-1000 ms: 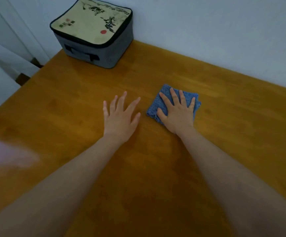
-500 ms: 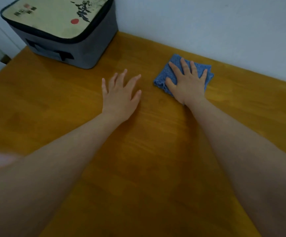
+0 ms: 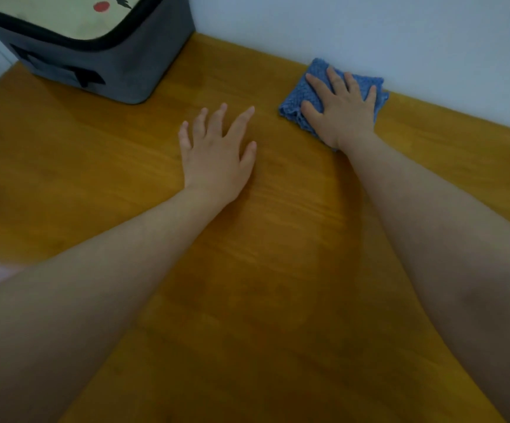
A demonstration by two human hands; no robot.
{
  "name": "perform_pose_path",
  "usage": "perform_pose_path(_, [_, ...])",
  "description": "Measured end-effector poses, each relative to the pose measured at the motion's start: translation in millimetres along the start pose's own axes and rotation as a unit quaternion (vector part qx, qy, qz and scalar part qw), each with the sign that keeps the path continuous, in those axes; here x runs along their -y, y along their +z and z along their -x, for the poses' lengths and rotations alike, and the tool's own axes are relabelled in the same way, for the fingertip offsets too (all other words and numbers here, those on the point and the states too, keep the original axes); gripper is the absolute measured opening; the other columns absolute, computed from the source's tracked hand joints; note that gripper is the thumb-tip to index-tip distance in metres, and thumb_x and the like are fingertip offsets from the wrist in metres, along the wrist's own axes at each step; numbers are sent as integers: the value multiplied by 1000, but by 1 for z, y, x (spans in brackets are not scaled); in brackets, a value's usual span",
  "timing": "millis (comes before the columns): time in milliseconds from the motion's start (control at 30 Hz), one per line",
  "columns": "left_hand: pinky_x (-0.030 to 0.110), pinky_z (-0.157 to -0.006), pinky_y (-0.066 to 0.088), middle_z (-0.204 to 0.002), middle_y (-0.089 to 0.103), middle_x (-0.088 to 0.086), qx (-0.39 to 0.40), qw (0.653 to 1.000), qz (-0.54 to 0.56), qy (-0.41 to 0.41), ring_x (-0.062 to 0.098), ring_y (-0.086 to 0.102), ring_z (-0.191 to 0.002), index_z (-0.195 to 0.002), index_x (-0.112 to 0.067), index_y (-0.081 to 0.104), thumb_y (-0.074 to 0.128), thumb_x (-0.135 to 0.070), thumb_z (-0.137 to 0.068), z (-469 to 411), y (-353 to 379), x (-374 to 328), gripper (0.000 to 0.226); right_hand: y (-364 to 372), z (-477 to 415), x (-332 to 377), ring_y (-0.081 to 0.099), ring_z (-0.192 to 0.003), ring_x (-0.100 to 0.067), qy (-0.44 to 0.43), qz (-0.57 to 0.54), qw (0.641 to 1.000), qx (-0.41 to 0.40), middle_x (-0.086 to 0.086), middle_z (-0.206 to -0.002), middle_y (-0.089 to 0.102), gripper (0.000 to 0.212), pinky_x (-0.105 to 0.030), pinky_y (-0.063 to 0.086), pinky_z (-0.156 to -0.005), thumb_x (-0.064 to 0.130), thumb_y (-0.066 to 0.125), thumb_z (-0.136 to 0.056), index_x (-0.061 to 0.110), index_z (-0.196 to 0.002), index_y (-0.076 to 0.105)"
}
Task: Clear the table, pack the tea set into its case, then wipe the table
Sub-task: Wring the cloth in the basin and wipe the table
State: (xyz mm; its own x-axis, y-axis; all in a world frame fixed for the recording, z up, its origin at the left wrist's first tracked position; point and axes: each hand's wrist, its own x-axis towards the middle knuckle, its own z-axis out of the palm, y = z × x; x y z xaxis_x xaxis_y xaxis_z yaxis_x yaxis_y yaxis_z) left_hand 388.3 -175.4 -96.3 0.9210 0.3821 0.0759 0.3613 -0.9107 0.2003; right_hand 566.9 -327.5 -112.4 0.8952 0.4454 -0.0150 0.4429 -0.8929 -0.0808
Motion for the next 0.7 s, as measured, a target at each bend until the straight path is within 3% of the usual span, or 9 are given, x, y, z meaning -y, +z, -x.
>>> perform_pose_path(367, [52, -118, -4, -161, 11, 1, 34, 999, 7, -21, 25, 3, -148, -149, -46, 14, 31, -47, -100, 45, 8, -27, 52, -7, 33, -69, 2, -150, -25, 24, 11, 1000, 12, 2, -163, 6, 59, -64, -2, -115, 62, 18, -97, 42, -152, 13])
perform_pose_path(700, [51, -117, 0, -161, 10, 1, 37, 996, 20, -74, 25, 5, -148, -148, -48, 16, 31, -50, -99, 80, 4, -33, 52, -5, 85, -55, -2, -150, -26, -4, 3, 1000, 22, 4, -163, 3, 57, -65, -4, -114, 59, 17, -97, 44, -152, 10])
